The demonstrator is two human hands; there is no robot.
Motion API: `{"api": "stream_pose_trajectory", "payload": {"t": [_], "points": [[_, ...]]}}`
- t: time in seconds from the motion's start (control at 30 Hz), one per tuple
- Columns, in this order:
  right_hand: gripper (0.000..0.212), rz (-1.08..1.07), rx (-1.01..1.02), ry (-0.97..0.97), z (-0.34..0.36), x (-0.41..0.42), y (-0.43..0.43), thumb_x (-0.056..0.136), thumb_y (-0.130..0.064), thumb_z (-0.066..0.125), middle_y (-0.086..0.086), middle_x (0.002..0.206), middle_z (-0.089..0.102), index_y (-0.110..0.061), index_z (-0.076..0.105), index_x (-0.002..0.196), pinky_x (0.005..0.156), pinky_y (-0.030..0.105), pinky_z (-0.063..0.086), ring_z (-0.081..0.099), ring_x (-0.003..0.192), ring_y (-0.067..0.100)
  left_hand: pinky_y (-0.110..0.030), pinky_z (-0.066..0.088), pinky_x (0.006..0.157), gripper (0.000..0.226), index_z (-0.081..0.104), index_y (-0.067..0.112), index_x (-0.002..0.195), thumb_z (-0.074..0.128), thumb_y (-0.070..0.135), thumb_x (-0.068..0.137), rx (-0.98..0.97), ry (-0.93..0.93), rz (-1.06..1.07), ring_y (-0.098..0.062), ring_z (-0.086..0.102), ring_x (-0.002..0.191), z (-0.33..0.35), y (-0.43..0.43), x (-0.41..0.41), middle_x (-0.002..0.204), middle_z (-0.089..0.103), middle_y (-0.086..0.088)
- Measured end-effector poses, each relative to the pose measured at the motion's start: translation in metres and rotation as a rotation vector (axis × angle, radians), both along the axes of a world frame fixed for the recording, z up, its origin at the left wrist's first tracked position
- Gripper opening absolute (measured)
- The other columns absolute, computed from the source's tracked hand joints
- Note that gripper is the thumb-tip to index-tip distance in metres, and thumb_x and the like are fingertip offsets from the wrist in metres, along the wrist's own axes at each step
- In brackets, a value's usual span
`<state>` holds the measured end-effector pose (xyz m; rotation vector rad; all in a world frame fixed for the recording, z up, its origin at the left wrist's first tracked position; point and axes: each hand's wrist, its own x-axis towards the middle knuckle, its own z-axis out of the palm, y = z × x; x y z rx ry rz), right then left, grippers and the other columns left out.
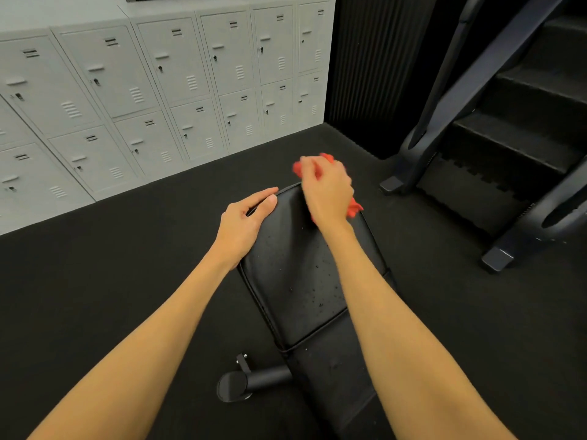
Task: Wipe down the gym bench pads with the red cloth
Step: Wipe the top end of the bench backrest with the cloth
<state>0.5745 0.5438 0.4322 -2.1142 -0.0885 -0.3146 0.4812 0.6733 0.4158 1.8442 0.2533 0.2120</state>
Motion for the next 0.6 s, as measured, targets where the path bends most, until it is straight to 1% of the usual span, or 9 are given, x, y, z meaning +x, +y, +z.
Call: {"api": "stream_pose_trajectory", "payload": {"t": [0.07,0.1,0.17,0.2,0.27,0.37,0.43,0.5,0.6], "points": [[0.028,0.187,-0.163,-0.098,0.008,0.003,0.018,0.094,-0.042,0.049,0.0,0.097,0.063,-0.028,0.074,0.092,0.07,0.028,0.037,0.057,0.087,0.019,-0.037,0.049,0.106,0.031,0.068,0.035,0.128,0.058,0.043,0.099,0.007,-0.008,-0.006,-0.002,0.063,0.115,0.0,0.001,0.0,0.121,0.07,0.015],[0.027,0.235,-0.19,-0.128,0.007,0.004,0.018,0.093,-0.04,0.051,-0.002,0.091,0.062,-0.029,0.074,0.089,0.069,0.029,0.04,0.057,0.084,0.016,-0.037,0.049,0.106,0.031,0.068,0.035,0.128,0.058,0.043,0.099,0.005,-0.009,-0.009,-0.003,0.063,0.115,0.0,0.001,-0.001,0.121,0.07,0.015],[0.023,0.247,-0.09,-0.154,-0.003,0.004,0.007,0.093,-0.034,0.052,-0.005,0.096,0.065,-0.032,0.074,0.087,0.081,0.029,0.044,0.057,0.096,0.011,-0.037,0.05,0.105,0.031,0.068,0.036,0.127,0.06,0.043,0.098,-0.004,-0.004,-0.006,-0.004,0.063,0.115,0.0,0.001,0.0,0.122,0.07,0.015],[0.023,0.219,-0.012,-0.169,-0.012,0.0,-0.003,0.094,-0.032,0.052,-0.005,0.103,0.066,-0.032,0.074,0.089,0.089,0.028,0.043,0.055,0.108,0.01,-0.037,0.05,0.105,0.031,0.068,0.037,0.127,0.06,0.044,0.098,-0.011,0.0,-0.005,-0.004,0.063,0.115,0.0,0.001,-0.001,0.123,0.069,0.015],[0.024,0.12,0.099,-0.189,-0.031,-0.013,-0.023,0.097,-0.031,0.049,-0.005,0.122,0.062,-0.03,0.072,0.103,0.1,0.024,0.037,0.046,0.126,0.009,-0.038,0.051,0.105,0.032,0.068,0.036,0.128,0.06,0.043,0.098,-0.025,0.007,-0.006,-0.006,0.063,0.116,0.0,0.001,0.0,0.124,0.068,0.013],[0.031,-0.052,0.171,-0.166,-0.066,-0.039,-0.058,0.1,-0.029,0.045,0.0,0.136,0.052,-0.024,0.064,0.124,0.108,0.021,0.033,0.037,0.131,0.001,-0.039,0.051,0.105,0.033,0.067,0.034,0.13,0.059,0.042,0.099,-0.036,0.008,-0.01,-0.008,0.062,0.117,0.0,0.0,0.0,0.126,0.068,0.01],[0.033,-0.143,0.137,-0.123,-0.088,-0.057,-0.081,0.102,-0.026,0.043,0.005,0.138,0.049,-0.02,0.059,0.13,0.106,0.014,0.028,0.038,0.131,0.005,-0.038,0.051,0.105,0.033,0.066,0.034,0.13,0.058,0.042,0.099,-0.044,0.009,-0.002,-0.009,0.062,0.118,0.0,0.0,0.0,0.127,0.067,0.01],[0.034,-0.2,0.099,-0.087,-0.103,-0.07,-0.094,0.103,-0.023,0.041,0.008,0.137,0.05,-0.017,0.058,0.132,0.102,0.012,0.026,0.044,0.129,0.016,-0.037,0.051,0.105,0.032,0.066,0.034,0.13,0.058,0.042,0.099,-0.045,0.008,0.0,-0.008,0.062,0.118,0.0,-0.001,0.0,0.128,0.067,0.01],[0.033,-0.254,0.105,-0.036,-0.098,-0.064,-0.093,0.102,-0.02,0.042,0.01,0.127,0.056,-0.014,0.061,0.128,0.091,0.007,0.024,0.053,0.117,0.02,-0.035,0.051,0.104,0.033,0.065,0.034,0.131,0.056,0.041,0.1,-0.034,0.005,0.001,-0.008,0.061,0.118,-0.001,-0.002,-0.001,0.129,0.066,0.01]]}}
